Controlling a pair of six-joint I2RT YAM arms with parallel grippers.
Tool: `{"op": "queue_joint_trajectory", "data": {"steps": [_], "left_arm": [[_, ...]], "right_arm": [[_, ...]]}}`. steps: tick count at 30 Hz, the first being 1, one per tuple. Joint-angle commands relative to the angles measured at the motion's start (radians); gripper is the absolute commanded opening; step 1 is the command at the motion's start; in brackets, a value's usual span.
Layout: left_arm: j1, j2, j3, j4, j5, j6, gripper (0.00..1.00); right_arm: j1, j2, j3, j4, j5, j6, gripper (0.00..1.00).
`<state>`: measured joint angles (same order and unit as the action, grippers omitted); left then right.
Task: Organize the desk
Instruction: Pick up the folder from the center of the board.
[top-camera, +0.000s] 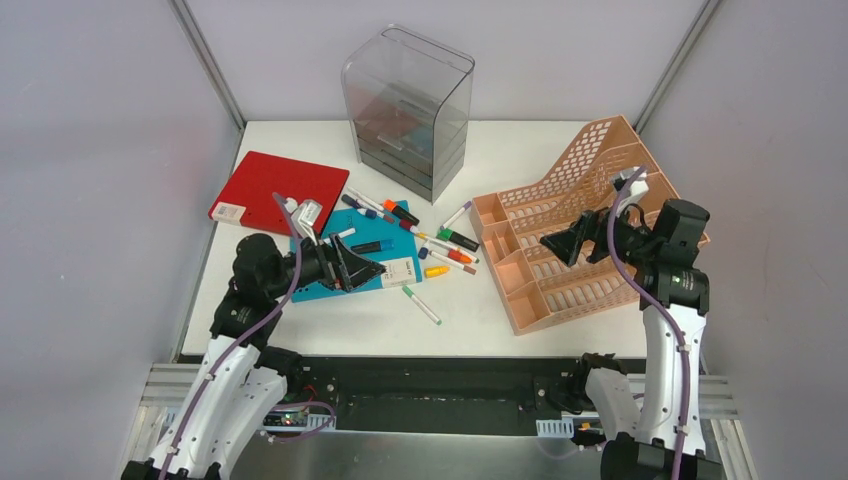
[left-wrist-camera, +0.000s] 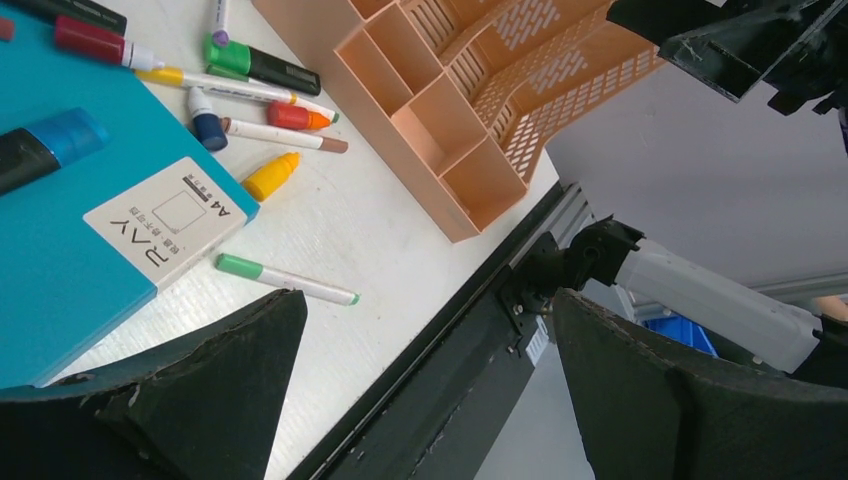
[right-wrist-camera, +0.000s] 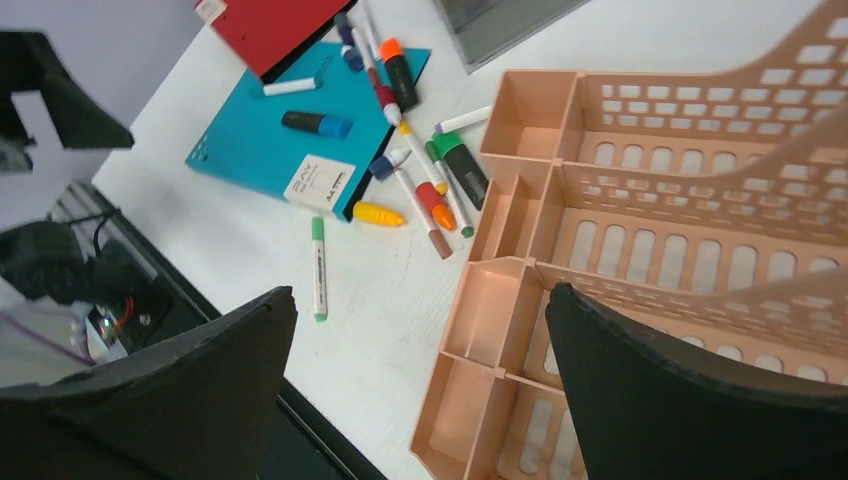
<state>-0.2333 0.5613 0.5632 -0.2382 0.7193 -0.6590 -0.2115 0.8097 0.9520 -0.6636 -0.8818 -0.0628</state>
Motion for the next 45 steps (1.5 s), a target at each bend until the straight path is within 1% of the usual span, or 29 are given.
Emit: {"op": "queue_joint_trajectory", "data": {"steps": [1, 5, 11, 14, 17, 18, 19, 20, 22, 25, 26, 27, 28, 30, 32, 33, 35, 38, 41, 43, 45], "left_arm": [[-0.021, 0.010, -0.009, -0.008, -0.018, 0.017, 0.99], [-0.031, 0.036, -0.011, -0.046, -0.064, 0.034, 0.99], [-0.037, 0.123, -0.029, -0.040, -0.128, 0.063, 0.99], [-0.037, 0.189, -0.048, 0.005, -0.160, 0.069, 0.99], [-0.037, 0.259, -0.067, 0.049, -0.199, 0.071, 0.98], [-0.037, 0.277, -0.071, 0.055, -0.220, 0.074, 0.98], [-0.037, 0.293, -0.075, 0.062, -0.240, 0.073, 0.98], [-0.037, 0.306, -0.081, 0.071, -0.261, 0.074, 0.98], [-0.037, 0.323, -0.085, 0.085, -0.305, 0.084, 0.97], [-0.037, 0.313, -0.065, 0.045, -0.391, 0.127, 0.97], [-0.037, 0.302, -0.064, 0.031, -0.422, 0.139, 0.97], [-0.037, 0.283, -0.063, 0.017, -0.459, 0.146, 0.97], [-0.037, 0.263, -0.070, 0.007, -0.499, 0.150, 0.97], [-0.037, 0.197, -0.094, -0.019, -0.601, 0.153, 0.98], [-0.036, 0.127, -0.129, -0.042, -0.722, 0.148, 0.99], [-0.035, 0.086, -0.148, -0.056, -0.784, 0.139, 0.99], [-0.035, 0.003, -0.183, -0.079, -0.898, 0.119, 0.99], [-0.035, -0.098, -0.226, -0.111, -1.010, 0.092, 0.99], [-0.029, -0.127, -0.248, -0.122, -1.068, 0.069, 0.99], [-0.007, -0.101, -0.256, -0.097, -1.052, 0.061, 0.99], [0.038, -0.056, -0.250, -0.078, -0.991, 0.056, 0.99]], "right_arm": [[-0.005, -0.018, -0.030, -0.011, -0.196, -0.258, 1.00], [-0.004, 0.001, -0.059, -0.029, -0.255, -0.319, 1.00], [0.007, 0.039, -0.080, -0.034, -0.258, -0.341, 1.00], [0.085, 0.089, -0.058, -0.066, -0.196, -0.354, 1.00], [0.216, 0.157, -0.036, -0.078, -0.139, -0.363, 1.00], [0.281, 0.184, -0.027, -0.072, -0.129, -0.353, 1.00], [0.311, 0.218, -0.017, -0.053, -0.118, -0.328, 1.00], [0.371, 0.251, -0.008, -0.021, -0.104, -0.293, 1.00], [0.459, 0.321, -0.003, 0.094, -0.061, -0.175, 1.00], [0.594, 0.425, -0.016, 0.330, 0.036, 0.016, 1.00], [0.636, 0.467, -0.018, 0.429, 0.070, 0.052, 1.00], [0.674, 0.512, -0.016, 0.500, 0.070, 0.052, 1.00], [0.709, 0.553, -0.015, 0.567, 0.166, 0.193, 1.00], [0.763, 0.634, -0.013, 0.712, 0.237, 0.320, 1.00], [0.809, 0.701, -0.012, 0.832, 0.253, 0.320, 1.00], [0.827, 0.734, -0.011, 0.886, 0.297, 0.437, 1.00], [0.854, 0.795, -0.019, 0.993, 0.341, 0.529, 1.00], [0.886, 0.881, -0.004, 1.079, 0.414, 0.586, 1.00], [0.911, 0.949, 0.034, 1.103, 0.430, 0.602, 0.97], [0.926, 0.985, 0.060, 1.107, 0.433, 0.587, 0.95], [0.928, 1.014, 0.081, 1.095, 0.442, 0.586, 0.94]]}}
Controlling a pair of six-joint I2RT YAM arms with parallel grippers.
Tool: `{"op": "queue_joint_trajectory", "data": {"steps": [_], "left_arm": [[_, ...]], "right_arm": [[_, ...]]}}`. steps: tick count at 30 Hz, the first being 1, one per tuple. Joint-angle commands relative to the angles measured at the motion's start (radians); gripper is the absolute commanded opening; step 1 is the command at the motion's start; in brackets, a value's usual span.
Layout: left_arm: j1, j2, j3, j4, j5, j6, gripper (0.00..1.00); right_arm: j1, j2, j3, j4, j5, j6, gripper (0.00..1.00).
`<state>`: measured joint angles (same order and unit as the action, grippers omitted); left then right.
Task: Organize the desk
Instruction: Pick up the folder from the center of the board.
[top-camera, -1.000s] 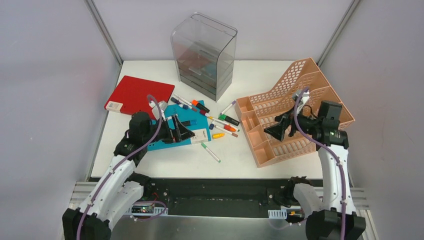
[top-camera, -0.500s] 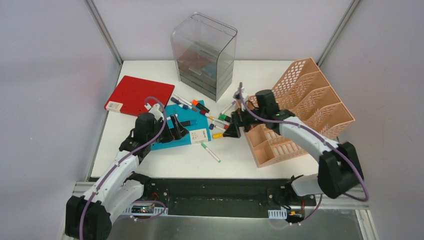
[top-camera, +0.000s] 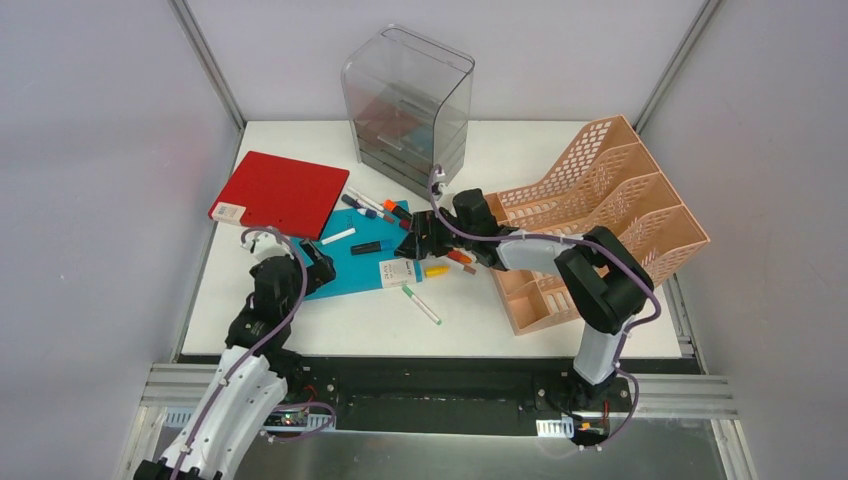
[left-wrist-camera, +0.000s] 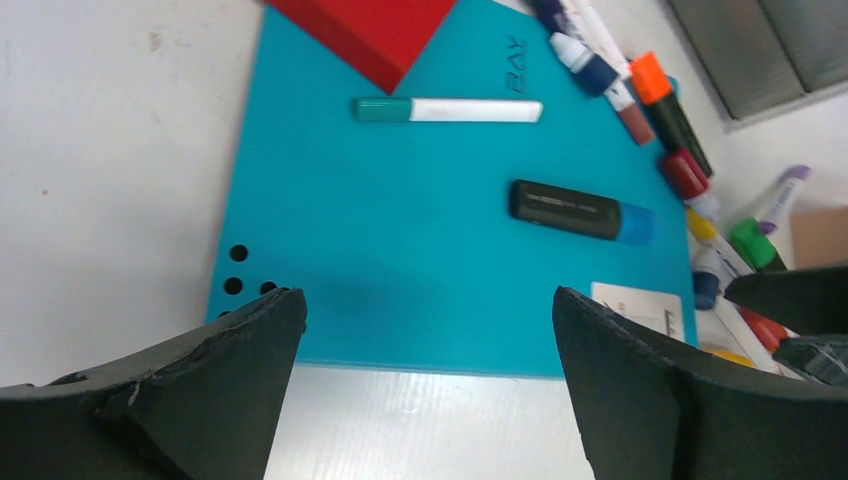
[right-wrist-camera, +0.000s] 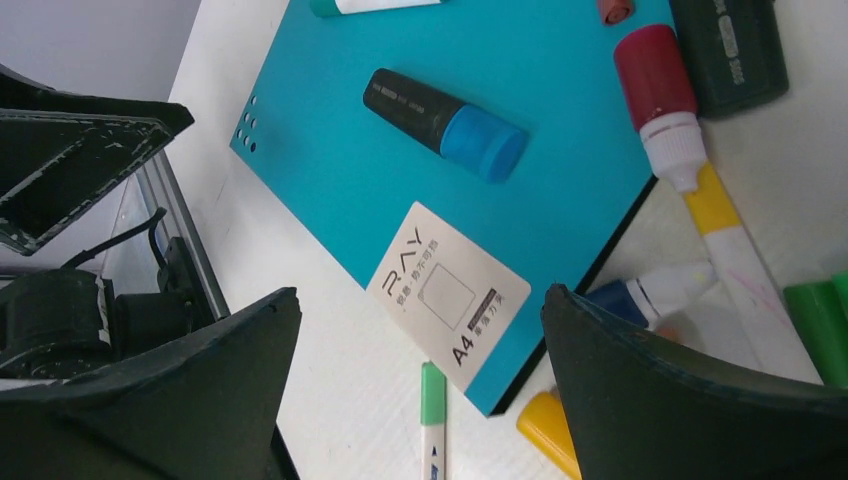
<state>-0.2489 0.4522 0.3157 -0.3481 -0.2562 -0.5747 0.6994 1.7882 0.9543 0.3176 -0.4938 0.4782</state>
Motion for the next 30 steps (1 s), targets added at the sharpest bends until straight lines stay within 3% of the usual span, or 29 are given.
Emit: {"op": "queue_joint_trajectory", "data": {"steps": [1, 6, 10, 19, 30], "left_arm": [[0.083, 0.074, 0.002, 0.037, 0.014, -0.029, 0.99], [0.227, 0.117, -0.013, 0.062, 0.085, -0.048, 0.99], [0.267, 0.130, -0.029, 0.086, 0.072, -0.077, 0.99], [0.287, 0.157, -0.048, 0.082, 0.105, -0.122, 0.98], [0.290, 0.187, -0.066, 0.074, 0.107, -0.178, 0.91]], "right_arm": [[0.017, 0.043, 0.081, 0.107, 0.059, 0.046, 0.93], [0.020, 0.020, 0.065, 0.056, 0.124, 0.043, 0.89], [0.023, 0.009, 0.070, -0.012, 0.143, 0.066, 0.88], [0.039, -0.067, 0.025, -0.073, 0.159, 0.080, 0.83], [0.040, -0.025, 0.032, -0.077, 0.147, 0.140, 0.80]]}}
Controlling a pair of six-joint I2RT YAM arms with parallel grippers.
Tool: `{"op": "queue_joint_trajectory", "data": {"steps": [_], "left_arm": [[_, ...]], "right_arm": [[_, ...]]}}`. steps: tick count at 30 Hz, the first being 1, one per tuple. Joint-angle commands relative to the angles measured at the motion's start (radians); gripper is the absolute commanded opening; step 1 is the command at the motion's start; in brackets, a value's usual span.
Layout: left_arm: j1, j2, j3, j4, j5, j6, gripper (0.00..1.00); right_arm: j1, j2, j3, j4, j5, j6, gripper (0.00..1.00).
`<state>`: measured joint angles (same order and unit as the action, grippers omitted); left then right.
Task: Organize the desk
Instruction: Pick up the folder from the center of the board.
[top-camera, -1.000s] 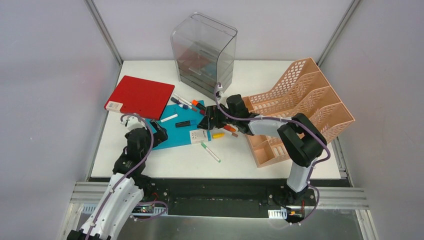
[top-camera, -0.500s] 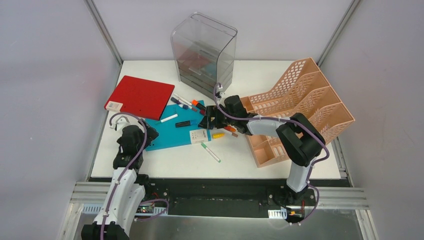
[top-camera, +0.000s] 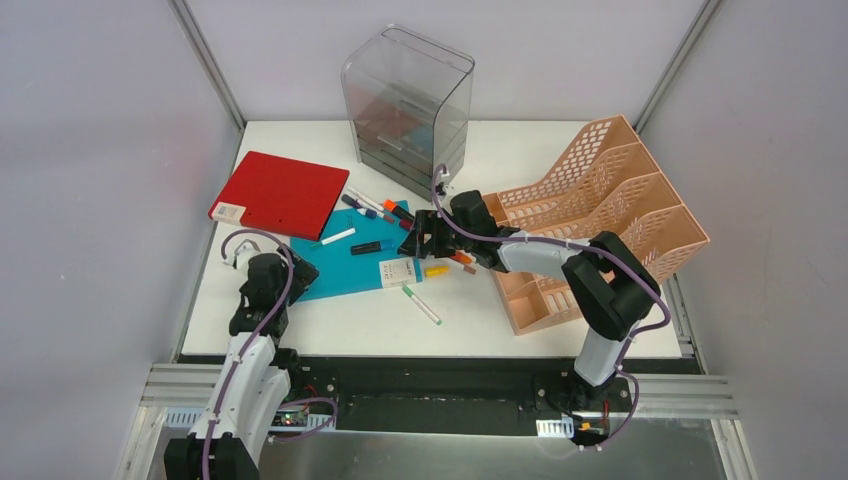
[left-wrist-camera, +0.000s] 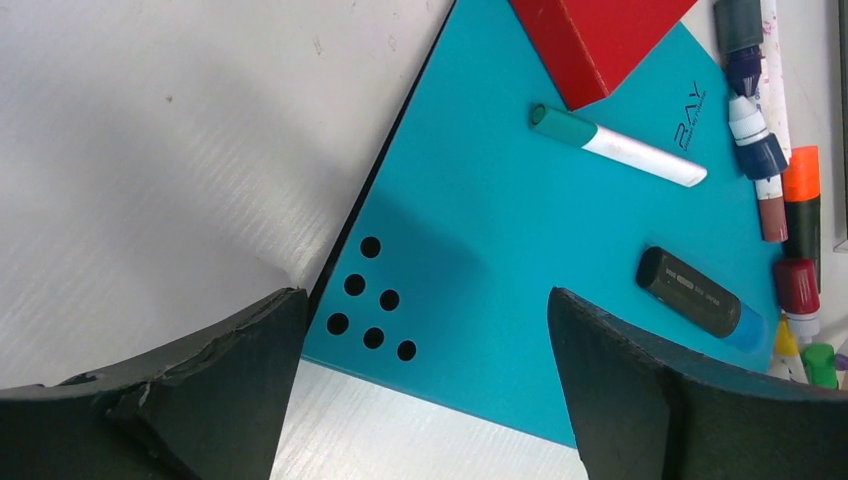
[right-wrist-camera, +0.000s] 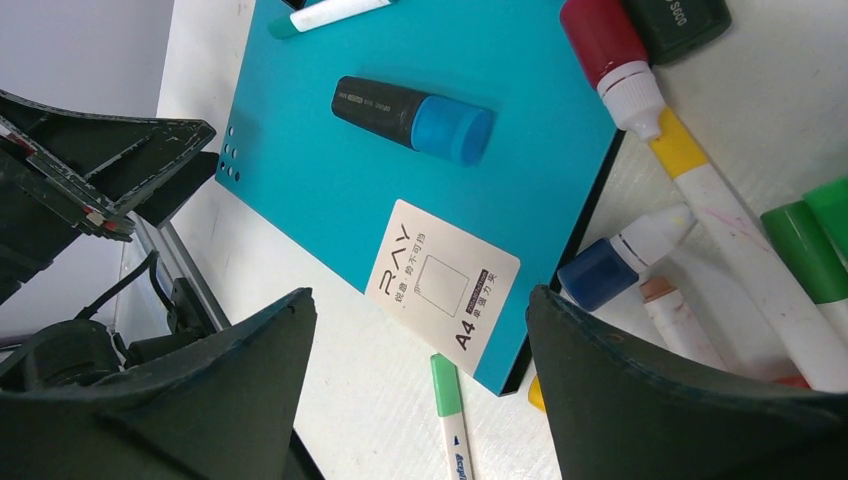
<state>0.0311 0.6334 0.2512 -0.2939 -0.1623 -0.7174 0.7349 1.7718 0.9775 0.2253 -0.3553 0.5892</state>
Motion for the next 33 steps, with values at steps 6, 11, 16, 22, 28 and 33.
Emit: {"op": "queue_joint_trajectory", "data": {"steps": [6, 11, 16, 22, 28, 33], "left_arm": [[0.010, 0.032, 0.015, -0.008, -0.007, -0.052, 0.88], [0.010, 0.014, 0.010, -0.015, -0.011, -0.055, 0.89], [0.010, 0.010, 0.007, -0.014, -0.011, -0.052, 0.86], [0.010, 0.014, 0.005, -0.008, -0.003, -0.055, 0.81], [0.010, 0.063, 0.009, 0.043, 0.052, -0.044, 0.74], [0.009, 0.124, 0.032, 0.061, 0.131, -0.045, 0.67]], "right_arm": [[0.007, 0.028, 0.030, -0.026, -0.004, 0.045, 0.79], [0.016, 0.028, 0.030, -0.024, -0.010, 0.047, 0.79], [0.020, 0.046, 0.038, -0.037, -0.016, 0.063, 0.79], [0.020, 0.071, 0.042, -0.041, -0.022, 0.082, 0.78], [0.020, 0.076, 0.050, -0.042, -0.037, 0.089, 0.76], [0.020, 0.041, 0.053, -0.027, -0.075, 0.096, 0.65]]}}
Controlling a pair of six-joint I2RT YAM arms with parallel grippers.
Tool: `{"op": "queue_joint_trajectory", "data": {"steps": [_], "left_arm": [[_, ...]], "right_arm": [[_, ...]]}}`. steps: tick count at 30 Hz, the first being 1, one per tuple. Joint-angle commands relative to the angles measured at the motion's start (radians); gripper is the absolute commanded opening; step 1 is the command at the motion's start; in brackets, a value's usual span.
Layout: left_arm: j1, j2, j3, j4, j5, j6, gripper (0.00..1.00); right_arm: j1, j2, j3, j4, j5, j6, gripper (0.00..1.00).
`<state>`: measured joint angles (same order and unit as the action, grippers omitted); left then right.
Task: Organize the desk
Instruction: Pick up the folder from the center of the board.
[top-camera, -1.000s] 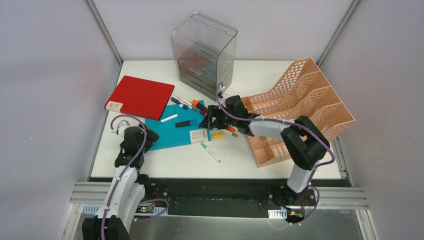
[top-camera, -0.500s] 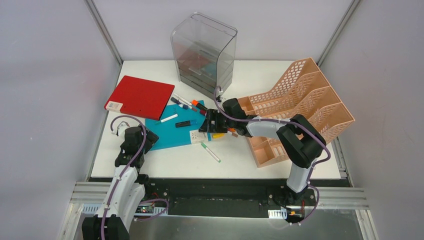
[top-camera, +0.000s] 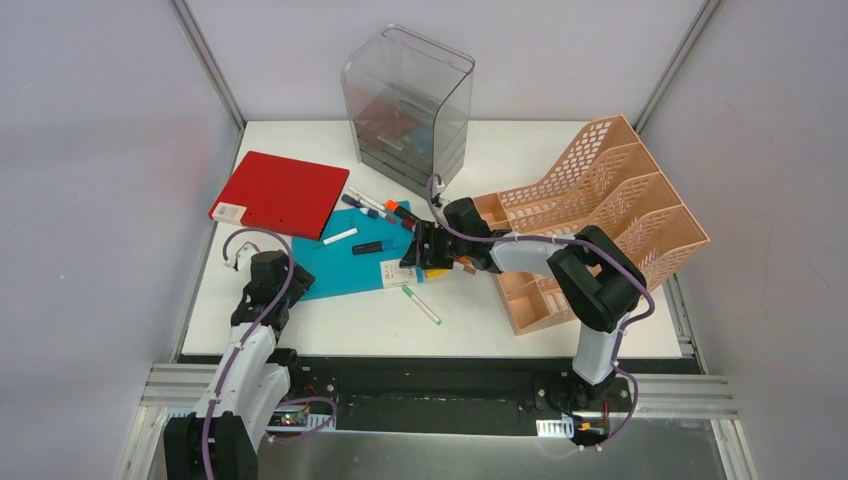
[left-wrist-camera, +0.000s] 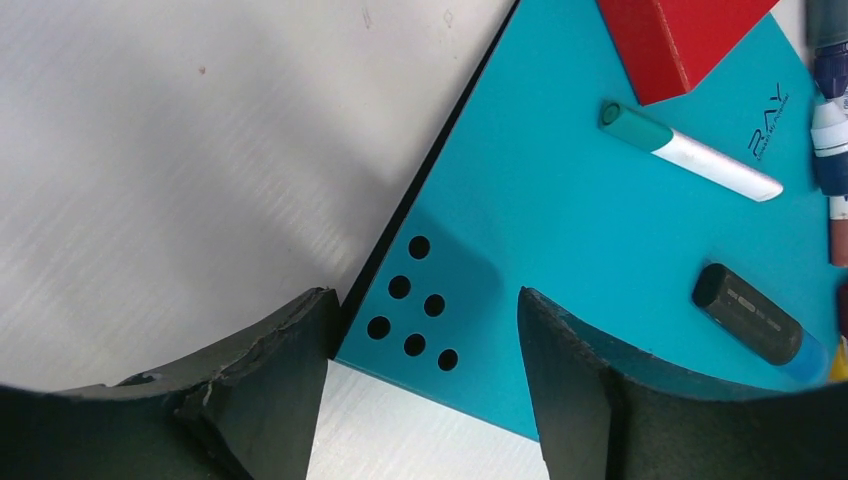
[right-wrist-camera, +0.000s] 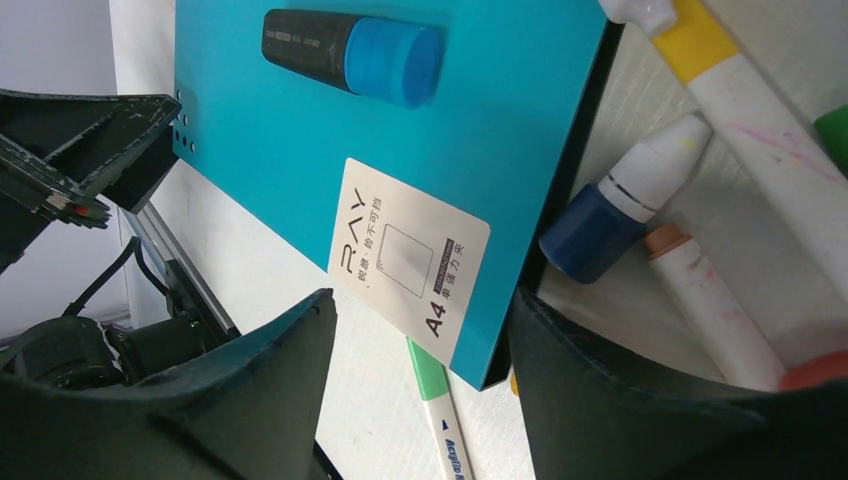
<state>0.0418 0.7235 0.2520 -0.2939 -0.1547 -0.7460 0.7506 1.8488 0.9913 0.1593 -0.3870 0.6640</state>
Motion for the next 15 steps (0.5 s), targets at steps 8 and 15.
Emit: {"op": "queue_joint_trajectory", "data": {"steps": [8, 15], "left_arm": [[0.000, -0.008, 0.034, 0.050, 0.175, -0.022, 0.66], [0.000, -0.043, 0.032, 0.012, 0.232, -0.022, 0.65]], "right_arm": [[0.003, -0.122, 0.043, 0.047, -0.082, 0.033, 0.46], [-0.031, -0.169, 0.050, 0.035, -0.106, 0.058, 0.33]]}}
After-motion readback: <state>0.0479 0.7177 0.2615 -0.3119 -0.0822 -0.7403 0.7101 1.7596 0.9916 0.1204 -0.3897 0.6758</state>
